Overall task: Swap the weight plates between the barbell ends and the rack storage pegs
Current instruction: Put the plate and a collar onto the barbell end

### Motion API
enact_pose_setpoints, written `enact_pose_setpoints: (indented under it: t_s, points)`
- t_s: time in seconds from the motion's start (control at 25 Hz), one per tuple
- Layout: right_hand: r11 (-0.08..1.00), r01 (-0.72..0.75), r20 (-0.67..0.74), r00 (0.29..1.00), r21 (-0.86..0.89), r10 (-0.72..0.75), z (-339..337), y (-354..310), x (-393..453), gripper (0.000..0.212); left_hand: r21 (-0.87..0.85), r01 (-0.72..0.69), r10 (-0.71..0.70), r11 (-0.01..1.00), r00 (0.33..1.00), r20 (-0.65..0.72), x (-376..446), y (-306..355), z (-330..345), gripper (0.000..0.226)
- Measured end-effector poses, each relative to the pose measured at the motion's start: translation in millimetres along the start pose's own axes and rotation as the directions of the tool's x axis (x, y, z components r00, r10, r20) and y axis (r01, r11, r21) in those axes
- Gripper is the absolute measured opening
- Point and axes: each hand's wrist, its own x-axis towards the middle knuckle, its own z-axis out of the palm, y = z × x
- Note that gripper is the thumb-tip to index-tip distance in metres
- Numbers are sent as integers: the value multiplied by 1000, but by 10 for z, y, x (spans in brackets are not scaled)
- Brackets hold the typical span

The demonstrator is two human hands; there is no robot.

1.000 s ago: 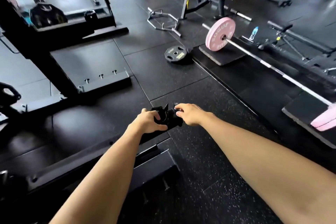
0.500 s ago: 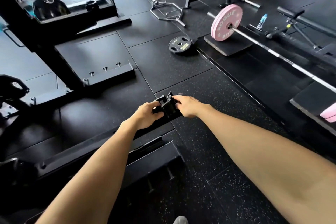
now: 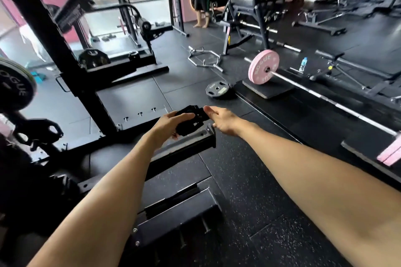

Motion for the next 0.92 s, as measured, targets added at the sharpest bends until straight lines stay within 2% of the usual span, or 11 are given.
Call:
enact_pose_setpoints:
  t_s: [0.04, 0.2, 0.32, 0.44, 0.52, 0.6, 0.72, 0.8, 0.84, 0.92]
  points:
    - [998, 34, -27, 999, 58, -33, -38, -103, -192, 53, -34, 7, -7, 999, 1000, 15, -204, 112, -1, 28]
    - [966, 143, -66, 989, 214, -131, -191, -610, -1038, 40, -172, 36, -27, 984, 998, 54, -1079, 524, -3, 58]
    - [930, 222, -101, 974, 293, -201, -221, -1024, -1583, 30, -168, -52, 65, 984, 995, 69, -1753, 818, -75, 56]
    - [912, 247, -121, 968, 327, -219, -209, -1451, -1966, 25, -158, -132, 132, 979, 991, -10, -2266, 1021, -232, 97]
    - [895, 258, -111, 966, 365, -234, -154, -1782, -2195, 23, -172, -167, 158, 971, 985, -63, -2588, 1124, -426, 105]
    - [874, 269, -108, 963, 405, -247, -62, -2083, -2408, 23, -161, -202, 194, 966, 979, -64, -2895, 1223, -632, 100]
    - [853, 274, -92, 961, 443, -261, 100, -2434, -2682, 19, -190, -270, 261, 944, 963, -71, -3308, 1258, -846, 62]
    - [862, 270, -75, 962, 430, -263, 235, -2618, -2857, 19, -221, -304, 288, 927, 952, -104, -3576, 1221, -962, 51]
    - [870, 265, -71, 963, 415, -259, 296, -2683, -2934, 20, -223, -309, 289, 924, 950, -118, -3689, 1201, -1010, 53]
    - [883, 256, -61, 966, 393, -252, 469, -2795, -3119, 23, -205, -300, 279, 932, 952, -127, -3942, 1136, -1135, 75]
